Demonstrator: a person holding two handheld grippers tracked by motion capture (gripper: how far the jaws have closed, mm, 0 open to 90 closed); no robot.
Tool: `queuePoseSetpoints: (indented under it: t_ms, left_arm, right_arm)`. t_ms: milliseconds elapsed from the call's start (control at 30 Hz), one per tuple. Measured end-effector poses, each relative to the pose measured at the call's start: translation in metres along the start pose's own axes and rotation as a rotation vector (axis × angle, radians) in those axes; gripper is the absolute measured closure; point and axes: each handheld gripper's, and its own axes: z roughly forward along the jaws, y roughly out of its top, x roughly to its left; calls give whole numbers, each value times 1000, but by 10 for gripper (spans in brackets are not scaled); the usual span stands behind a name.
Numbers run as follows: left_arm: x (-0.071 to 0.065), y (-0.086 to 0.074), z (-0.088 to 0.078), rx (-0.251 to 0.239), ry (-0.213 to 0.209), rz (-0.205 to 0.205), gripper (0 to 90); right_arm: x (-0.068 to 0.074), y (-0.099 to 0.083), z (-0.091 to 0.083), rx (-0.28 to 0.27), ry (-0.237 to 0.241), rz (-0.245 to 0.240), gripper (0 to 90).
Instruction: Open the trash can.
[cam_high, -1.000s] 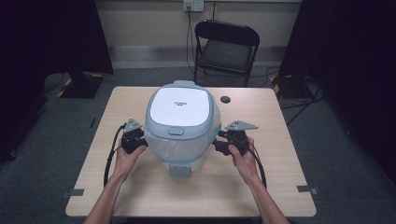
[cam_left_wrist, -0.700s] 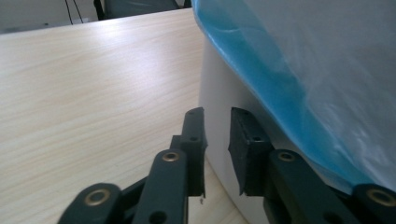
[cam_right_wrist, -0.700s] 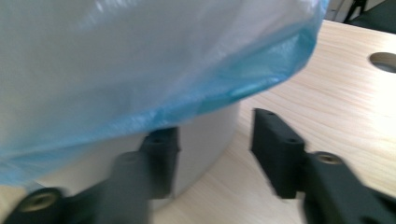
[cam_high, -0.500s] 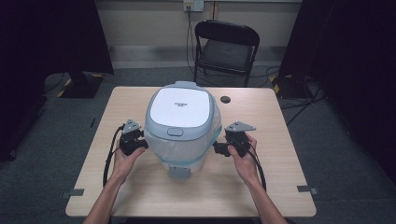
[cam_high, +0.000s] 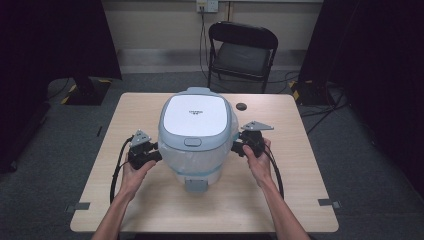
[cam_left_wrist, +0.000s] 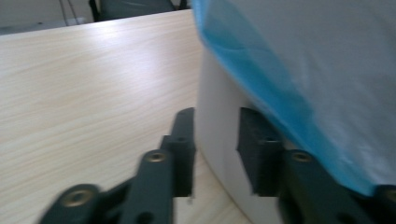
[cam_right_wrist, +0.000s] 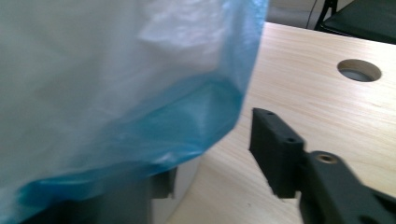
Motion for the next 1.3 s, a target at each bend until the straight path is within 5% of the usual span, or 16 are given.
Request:
queuePoseSetpoints:
  t_ms: [133, 500, 600, 700, 800, 1000, 1200, 1300]
  left_arm:
    - [-5, 1, -3, 17, 6, 8, 752]
    - [-14, -12, -30, 31, -20, 35, 742]
    - [-14, -13, -35, 42, 11, 56, 684]
    - [-13, -15, -35, 32, 25, 26, 582]
    - [-13, -22, -42, 56, 15, 39, 480]
    - [-16, -42, -62, 63, -45, 4, 406]
    - [-32, -59, -83, 52, -119, -27, 381]
    - [-45, -61, -86, 57, -169, 13, 419]
  right_arm:
    - [8, -1, -2, -4, 13, -12, 717]
    - [27, -11, -16, -6, 29, -28, 714]
    - [34, -13, -19, 31, -9, -66, 580]
    - [34, -16, -21, 36, -52, -84, 394]
    - [26, -18, -26, 43, -14, -60, 234]
    - [17, -35, -42, 97, 11, -44, 234]
    - [8, -66, -59, 146, -53, -7, 201]
    - [2, -80, -71, 151, -55, 22, 189]
